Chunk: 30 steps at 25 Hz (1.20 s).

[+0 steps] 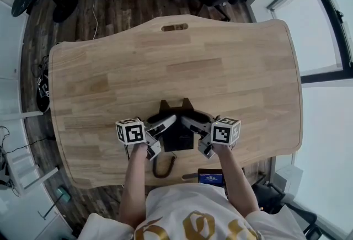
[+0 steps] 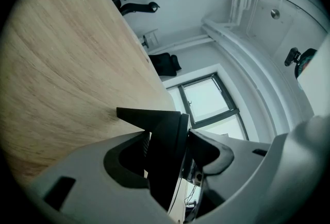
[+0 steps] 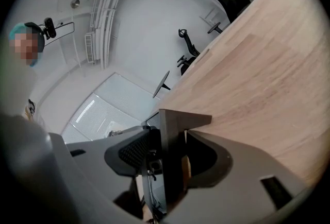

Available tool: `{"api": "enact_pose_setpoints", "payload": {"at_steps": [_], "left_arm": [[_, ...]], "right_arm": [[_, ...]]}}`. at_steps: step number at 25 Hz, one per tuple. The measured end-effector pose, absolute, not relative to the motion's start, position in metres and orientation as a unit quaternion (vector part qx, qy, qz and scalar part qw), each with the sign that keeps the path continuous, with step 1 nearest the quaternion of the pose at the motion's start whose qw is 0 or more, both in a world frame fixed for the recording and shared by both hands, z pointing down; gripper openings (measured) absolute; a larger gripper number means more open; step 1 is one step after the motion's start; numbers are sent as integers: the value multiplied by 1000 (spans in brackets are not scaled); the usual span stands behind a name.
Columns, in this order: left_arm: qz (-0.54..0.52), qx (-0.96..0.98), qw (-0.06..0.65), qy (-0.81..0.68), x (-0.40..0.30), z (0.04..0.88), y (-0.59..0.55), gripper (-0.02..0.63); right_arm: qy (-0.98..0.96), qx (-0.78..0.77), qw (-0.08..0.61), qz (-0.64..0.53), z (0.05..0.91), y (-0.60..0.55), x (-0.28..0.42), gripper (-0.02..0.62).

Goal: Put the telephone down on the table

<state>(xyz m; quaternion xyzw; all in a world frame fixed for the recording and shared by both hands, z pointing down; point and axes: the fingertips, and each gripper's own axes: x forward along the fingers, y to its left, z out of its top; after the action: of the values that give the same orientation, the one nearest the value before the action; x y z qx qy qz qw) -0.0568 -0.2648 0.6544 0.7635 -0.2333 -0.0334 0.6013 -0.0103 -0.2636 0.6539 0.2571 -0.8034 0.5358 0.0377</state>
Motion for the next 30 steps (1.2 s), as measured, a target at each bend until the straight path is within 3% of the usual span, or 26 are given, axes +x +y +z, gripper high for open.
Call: {"api": "enact_pose_setpoints", "payload": {"at_steps": [12,30], "left_arm": [[-41,756,610,-233,-57,658,-266,232],[-24,747,603,-278,-60,663,-263,303]], "right_arm": [[-802,256,34,538,655,-265,-11,209],[-789,290,31,541,651,-265,-3,209]]}}
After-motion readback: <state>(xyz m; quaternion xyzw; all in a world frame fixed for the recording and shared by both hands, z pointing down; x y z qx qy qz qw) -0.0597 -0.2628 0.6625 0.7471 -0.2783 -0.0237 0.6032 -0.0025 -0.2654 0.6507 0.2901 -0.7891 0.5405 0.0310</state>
